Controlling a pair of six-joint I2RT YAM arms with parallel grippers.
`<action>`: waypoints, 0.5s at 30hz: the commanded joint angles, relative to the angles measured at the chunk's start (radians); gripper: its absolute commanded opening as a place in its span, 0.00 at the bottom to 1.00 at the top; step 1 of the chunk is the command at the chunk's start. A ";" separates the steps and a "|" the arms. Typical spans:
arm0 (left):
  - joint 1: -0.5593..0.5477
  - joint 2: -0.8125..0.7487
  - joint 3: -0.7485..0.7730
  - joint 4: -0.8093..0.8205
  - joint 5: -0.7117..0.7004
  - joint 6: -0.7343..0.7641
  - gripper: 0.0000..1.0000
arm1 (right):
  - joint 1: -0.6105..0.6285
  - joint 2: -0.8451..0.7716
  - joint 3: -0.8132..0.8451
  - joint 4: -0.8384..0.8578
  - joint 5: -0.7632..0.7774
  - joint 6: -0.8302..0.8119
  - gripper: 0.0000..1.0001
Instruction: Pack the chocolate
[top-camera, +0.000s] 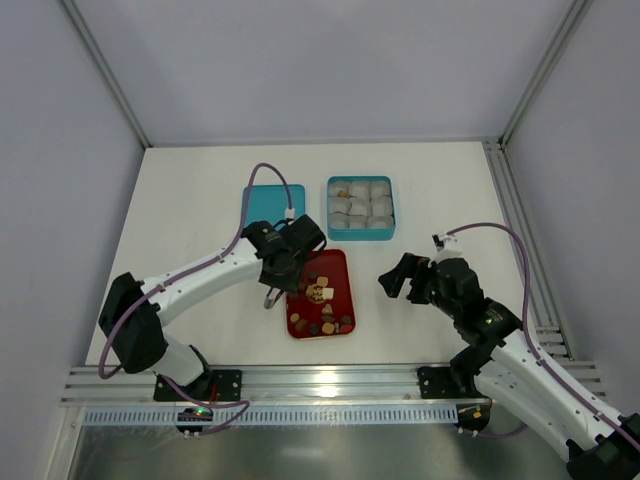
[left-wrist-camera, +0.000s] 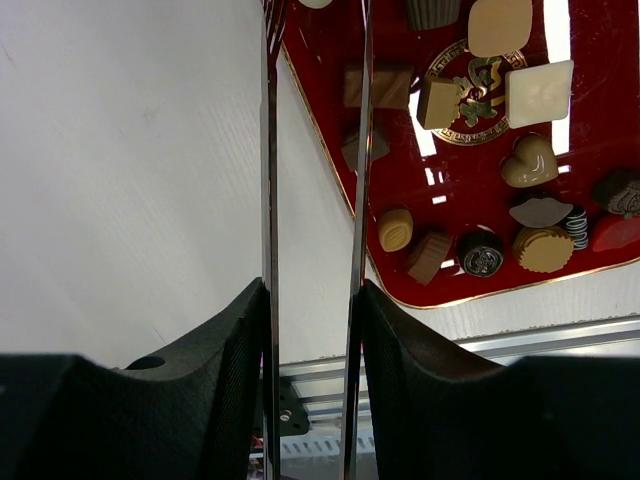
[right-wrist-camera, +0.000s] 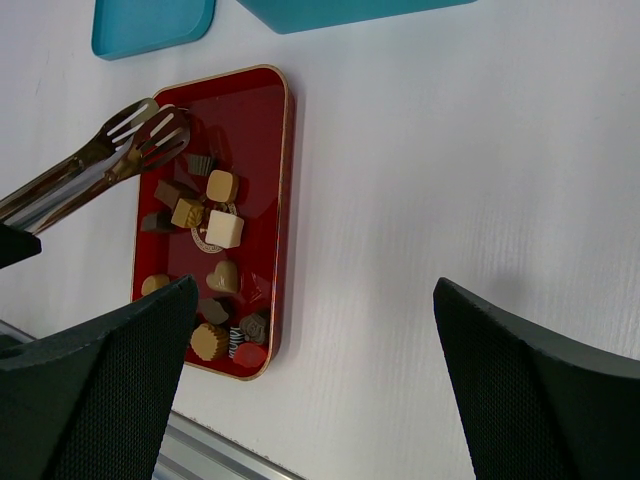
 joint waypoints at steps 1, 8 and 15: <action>-0.008 0.004 0.042 -0.007 -0.019 0.011 0.41 | 0.004 -0.010 -0.005 0.027 0.010 0.006 1.00; -0.008 0.016 0.049 -0.007 -0.022 0.013 0.40 | 0.004 -0.010 -0.005 0.027 0.014 0.006 1.00; -0.008 0.019 0.053 -0.012 -0.027 0.014 0.39 | 0.004 -0.009 -0.005 0.029 0.012 0.004 1.00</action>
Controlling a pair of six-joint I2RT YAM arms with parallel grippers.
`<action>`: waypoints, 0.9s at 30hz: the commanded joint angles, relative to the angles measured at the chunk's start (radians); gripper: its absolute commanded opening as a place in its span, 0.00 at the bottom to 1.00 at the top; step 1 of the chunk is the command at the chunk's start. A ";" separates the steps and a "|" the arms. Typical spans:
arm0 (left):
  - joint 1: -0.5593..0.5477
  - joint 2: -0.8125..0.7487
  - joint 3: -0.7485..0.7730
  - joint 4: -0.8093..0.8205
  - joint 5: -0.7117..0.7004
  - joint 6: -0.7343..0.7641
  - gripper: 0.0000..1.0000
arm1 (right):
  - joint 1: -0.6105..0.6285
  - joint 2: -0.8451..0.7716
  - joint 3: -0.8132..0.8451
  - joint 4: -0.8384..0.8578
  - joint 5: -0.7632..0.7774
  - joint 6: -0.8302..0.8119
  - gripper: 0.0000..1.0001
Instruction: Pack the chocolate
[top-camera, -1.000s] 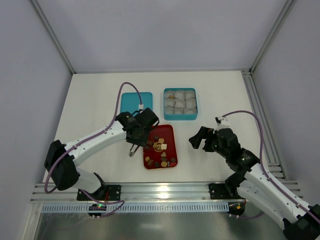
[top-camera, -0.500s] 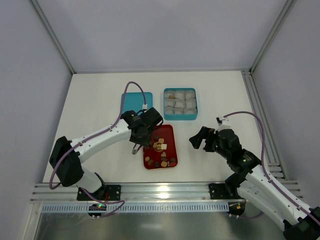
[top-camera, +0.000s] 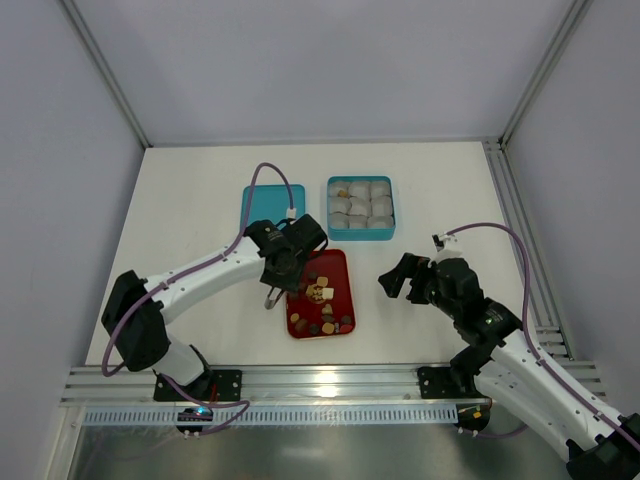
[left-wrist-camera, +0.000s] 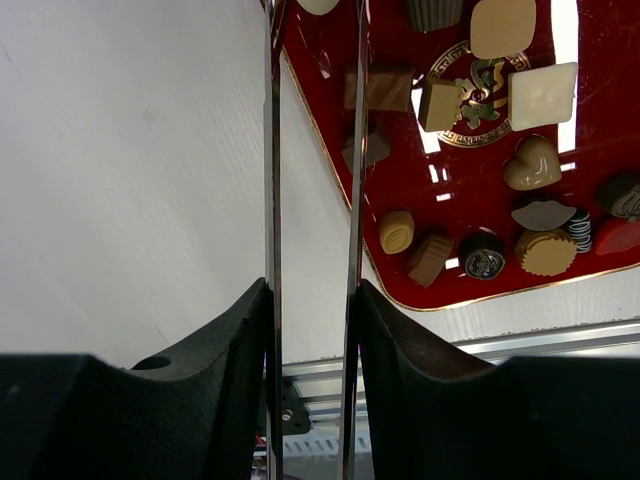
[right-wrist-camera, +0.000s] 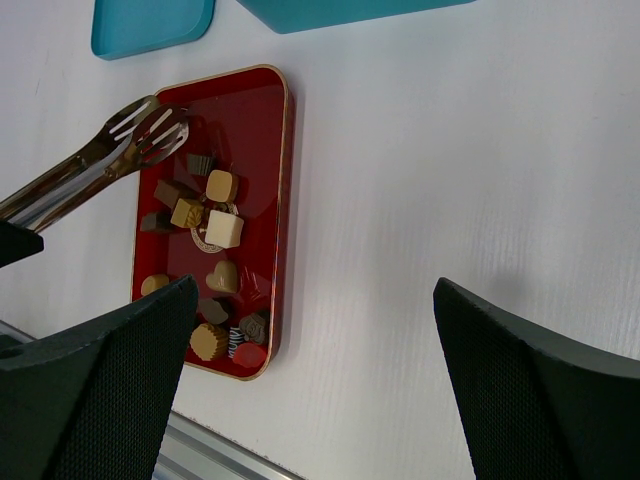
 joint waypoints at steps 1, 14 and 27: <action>-0.005 -0.002 0.041 -0.008 -0.028 0.014 0.38 | 0.004 -0.009 -0.004 0.030 0.012 0.006 1.00; -0.005 0.012 0.068 -0.006 -0.041 0.024 0.33 | 0.004 -0.010 0.005 0.022 0.016 0.000 1.00; -0.003 -0.005 0.103 -0.017 -0.022 0.034 0.32 | 0.004 -0.010 0.008 0.021 0.016 0.001 1.00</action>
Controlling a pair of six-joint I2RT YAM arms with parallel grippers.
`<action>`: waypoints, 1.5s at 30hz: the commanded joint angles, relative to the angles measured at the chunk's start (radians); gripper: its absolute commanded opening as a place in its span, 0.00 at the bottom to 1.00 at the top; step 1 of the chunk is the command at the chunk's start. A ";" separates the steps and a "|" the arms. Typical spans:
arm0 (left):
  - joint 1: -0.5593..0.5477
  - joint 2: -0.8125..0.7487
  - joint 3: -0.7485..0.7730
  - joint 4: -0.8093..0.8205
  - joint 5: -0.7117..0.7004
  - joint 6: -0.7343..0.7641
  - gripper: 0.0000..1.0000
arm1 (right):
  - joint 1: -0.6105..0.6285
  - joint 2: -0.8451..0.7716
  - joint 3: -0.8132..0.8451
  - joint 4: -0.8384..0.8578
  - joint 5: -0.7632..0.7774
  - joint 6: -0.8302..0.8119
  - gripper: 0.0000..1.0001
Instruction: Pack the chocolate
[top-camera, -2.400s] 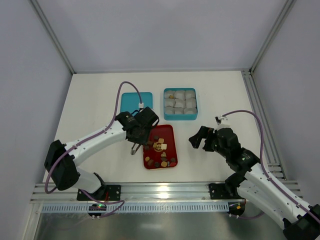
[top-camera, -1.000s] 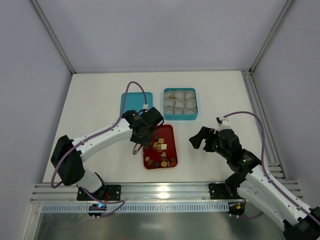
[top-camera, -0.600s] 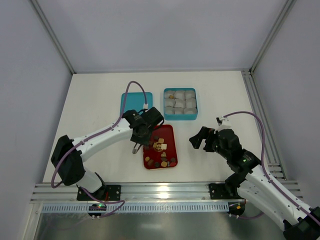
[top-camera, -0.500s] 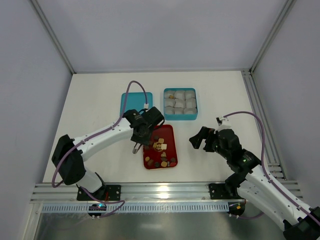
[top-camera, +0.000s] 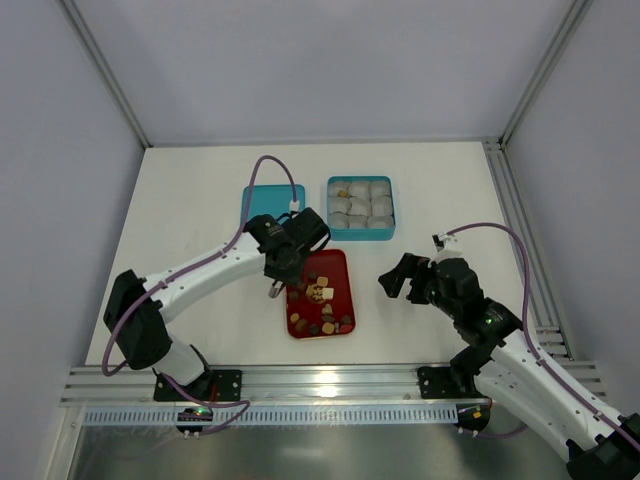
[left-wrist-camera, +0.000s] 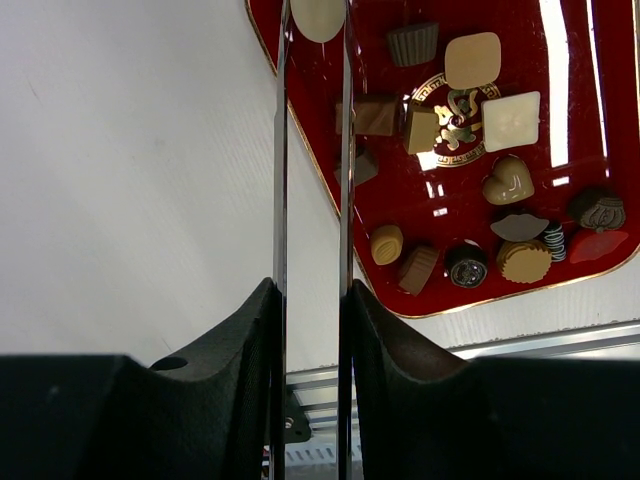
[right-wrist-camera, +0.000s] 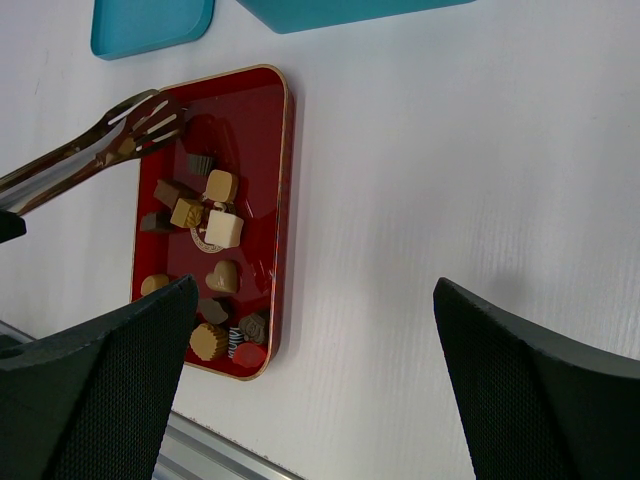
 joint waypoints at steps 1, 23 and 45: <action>-0.003 -0.021 0.040 -0.006 -0.001 0.009 0.32 | 0.004 -0.012 0.008 0.021 0.014 0.002 1.00; -0.005 -0.091 0.157 -0.058 0.086 -0.005 0.31 | 0.004 -0.024 0.033 -0.005 0.025 -0.001 1.00; 0.052 0.407 0.749 0.064 0.012 0.099 0.32 | 0.004 -0.111 0.211 -0.222 0.103 -0.052 1.00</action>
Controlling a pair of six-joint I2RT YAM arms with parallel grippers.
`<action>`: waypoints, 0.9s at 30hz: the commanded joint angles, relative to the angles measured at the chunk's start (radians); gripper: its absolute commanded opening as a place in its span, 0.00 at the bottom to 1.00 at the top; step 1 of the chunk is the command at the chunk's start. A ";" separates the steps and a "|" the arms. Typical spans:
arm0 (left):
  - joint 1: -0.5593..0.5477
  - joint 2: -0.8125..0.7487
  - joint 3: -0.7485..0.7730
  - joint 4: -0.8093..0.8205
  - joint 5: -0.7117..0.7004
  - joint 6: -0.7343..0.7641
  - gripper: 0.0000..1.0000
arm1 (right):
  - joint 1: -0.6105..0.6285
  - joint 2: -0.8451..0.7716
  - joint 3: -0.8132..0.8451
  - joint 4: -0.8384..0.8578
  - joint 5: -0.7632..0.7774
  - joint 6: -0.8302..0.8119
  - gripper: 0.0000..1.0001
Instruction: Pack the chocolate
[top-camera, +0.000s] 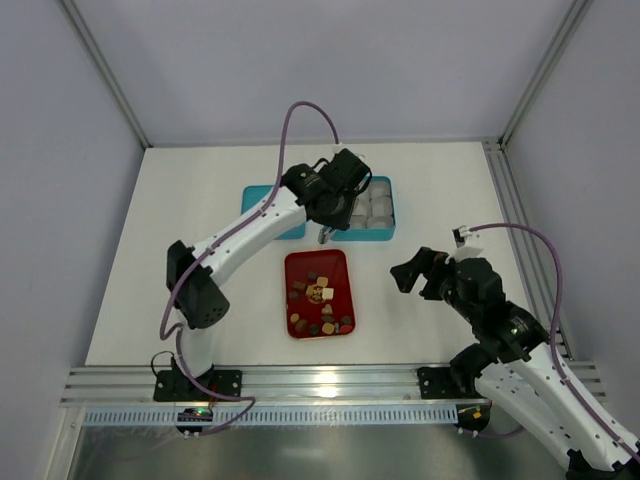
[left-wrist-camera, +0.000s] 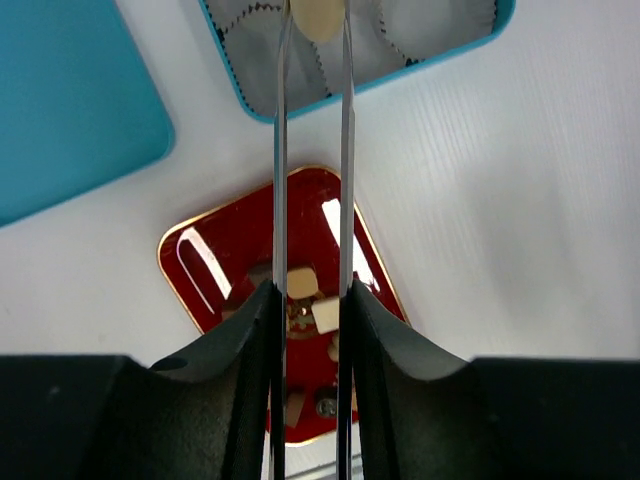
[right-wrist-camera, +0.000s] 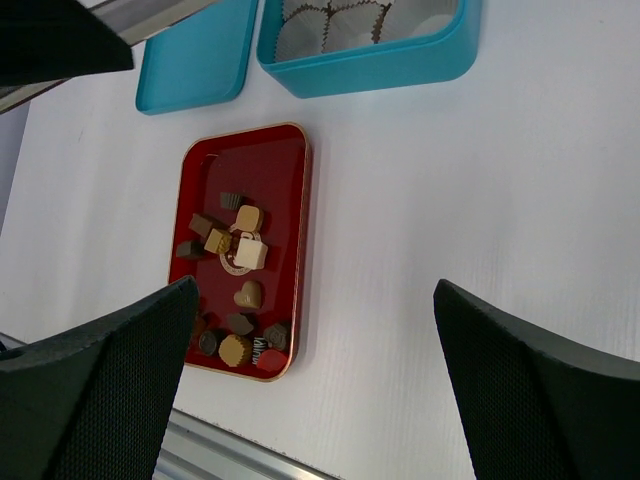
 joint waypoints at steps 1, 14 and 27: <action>0.033 0.061 0.108 0.080 -0.040 0.050 0.33 | 0.002 -0.024 0.072 -0.070 0.043 -0.034 1.00; 0.103 0.306 0.286 0.193 0.008 0.085 0.34 | 0.004 -0.090 0.131 -0.188 0.073 -0.040 1.00; 0.105 0.356 0.287 0.227 0.035 0.082 0.36 | 0.004 -0.097 0.131 -0.199 0.076 -0.043 1.00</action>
